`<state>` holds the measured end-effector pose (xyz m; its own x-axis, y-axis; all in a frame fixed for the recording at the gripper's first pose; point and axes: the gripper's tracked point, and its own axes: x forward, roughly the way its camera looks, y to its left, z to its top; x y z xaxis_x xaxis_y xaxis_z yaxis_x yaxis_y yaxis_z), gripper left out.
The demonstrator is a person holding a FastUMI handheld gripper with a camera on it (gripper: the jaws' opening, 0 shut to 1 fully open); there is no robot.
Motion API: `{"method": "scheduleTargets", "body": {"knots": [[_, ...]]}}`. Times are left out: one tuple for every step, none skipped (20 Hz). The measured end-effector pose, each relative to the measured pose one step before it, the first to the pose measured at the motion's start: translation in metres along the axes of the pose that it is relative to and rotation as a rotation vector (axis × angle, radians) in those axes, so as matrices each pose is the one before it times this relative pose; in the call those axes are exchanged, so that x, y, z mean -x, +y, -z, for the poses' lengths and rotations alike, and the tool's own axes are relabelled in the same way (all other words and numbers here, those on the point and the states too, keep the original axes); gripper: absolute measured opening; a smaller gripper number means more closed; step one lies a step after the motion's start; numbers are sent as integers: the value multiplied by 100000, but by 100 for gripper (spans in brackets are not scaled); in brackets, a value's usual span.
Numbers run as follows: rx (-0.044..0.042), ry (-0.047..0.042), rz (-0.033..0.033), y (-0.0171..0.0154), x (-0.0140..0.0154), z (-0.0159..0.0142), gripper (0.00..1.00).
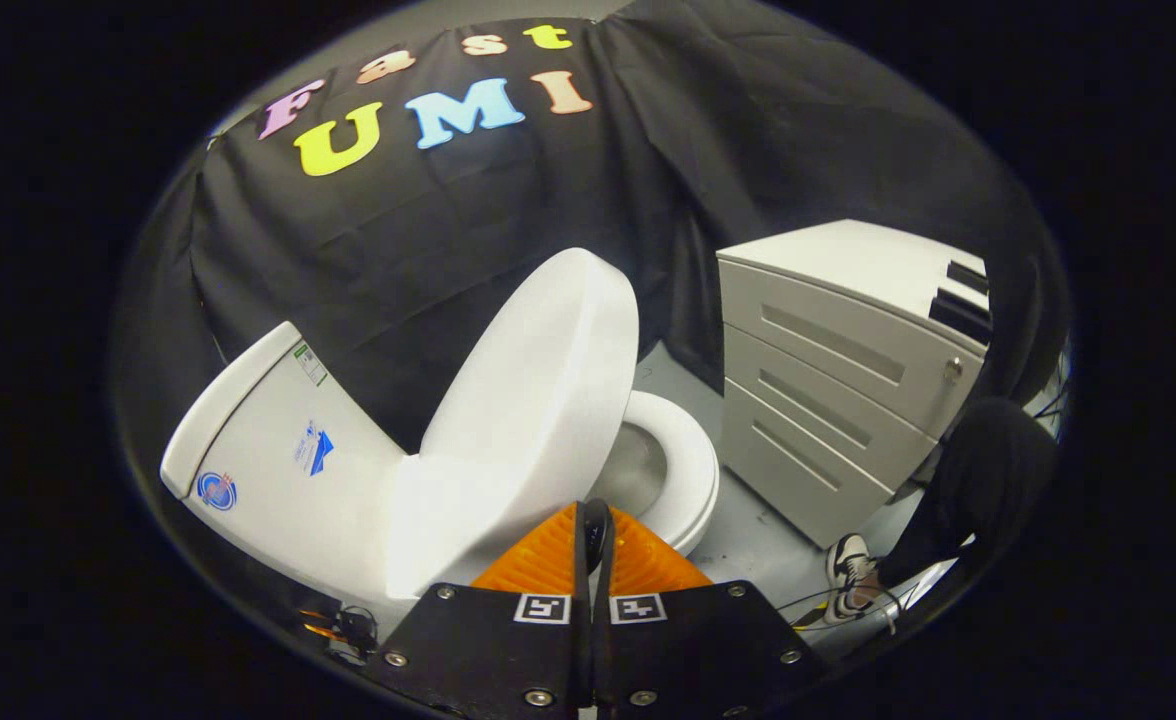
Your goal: Open the toilet lid.
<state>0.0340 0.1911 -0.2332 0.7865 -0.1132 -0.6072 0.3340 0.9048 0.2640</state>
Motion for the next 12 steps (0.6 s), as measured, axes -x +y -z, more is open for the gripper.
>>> {"method": "scheduleTargets", "body": {"knots": [[1709, -1089, 777, 503, 342, -309, 0], [1186, -1102, 536, 441, 321, -284, 0], [1162, -819, 513, 382, 276, -248, 0], [970, -765, 561, 310, 127, -154, 0], [2513, -499, 340, 430, 194, -223, 0], [2361, -384, 703, 272, 181, -89, 0], [3104, -558, 525, 344, 125, -224, 0], [2562, -837, 567, 191, 301, -249, 0], [1507, -723, 299, 361, 251, -289, 0], [1122, -1083, -162, 442, 341, -333, 0], [949, -1005, -311, 448, 228, -342, 0], [697, -768, -51, 383, 247, -193, 0]]}}
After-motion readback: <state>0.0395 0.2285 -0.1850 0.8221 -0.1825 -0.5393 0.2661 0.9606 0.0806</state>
